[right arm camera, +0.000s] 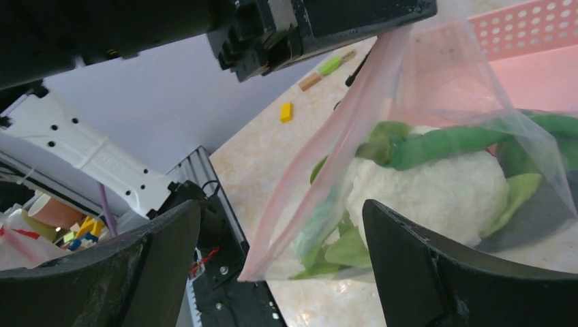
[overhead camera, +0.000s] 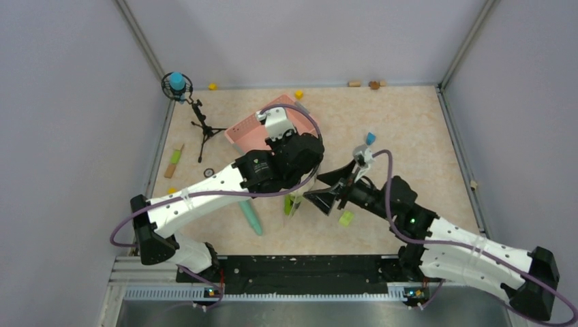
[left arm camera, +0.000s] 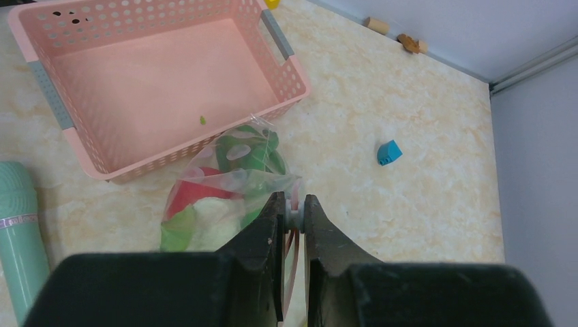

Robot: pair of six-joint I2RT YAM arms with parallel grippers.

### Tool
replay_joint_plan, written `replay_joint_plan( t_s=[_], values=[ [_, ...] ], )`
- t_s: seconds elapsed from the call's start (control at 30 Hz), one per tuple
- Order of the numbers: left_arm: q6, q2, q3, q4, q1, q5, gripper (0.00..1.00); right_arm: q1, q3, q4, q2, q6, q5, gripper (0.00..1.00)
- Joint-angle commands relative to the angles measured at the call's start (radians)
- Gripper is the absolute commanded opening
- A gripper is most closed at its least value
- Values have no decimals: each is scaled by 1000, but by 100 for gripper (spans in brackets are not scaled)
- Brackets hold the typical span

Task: Place the food in the zip-top bag and seal the zipper
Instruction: Adjust the zipper food storage bag at the center of the board.

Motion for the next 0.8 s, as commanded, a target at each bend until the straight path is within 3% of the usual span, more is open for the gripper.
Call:
replay_joint_plan(
  t_s=[0.0,0.23,0.37,0.47,0.53,0.63,0.7,0.77],
  values=[
    [-34,-11,1,46,3,-17,0,37,120,5,151,-17,81,84],
    [-52,-34,-18,36,3,-29,0,66,121,-67,215,27,269,59],
    [-50,-43,-27,43,3,-20,0,71,116,-108,213,65,350,29],
    [-47,-55,-31,44,3,-22,0,70,115,-154,199,92,419,15],
    [-28,-66,-39,62,3,-14,0,70,112,-164,191,97,451,0],
    [56,-82,-65,137,2,24,0,70,120,-190,175,82,484,0],
    [141,-98,-83,190,3,60,21,70,134,-206,164,49,498,0],
    [250,-117,-93,235,3,100,54,70,160,-235,157,10,512,0]
  ],
)
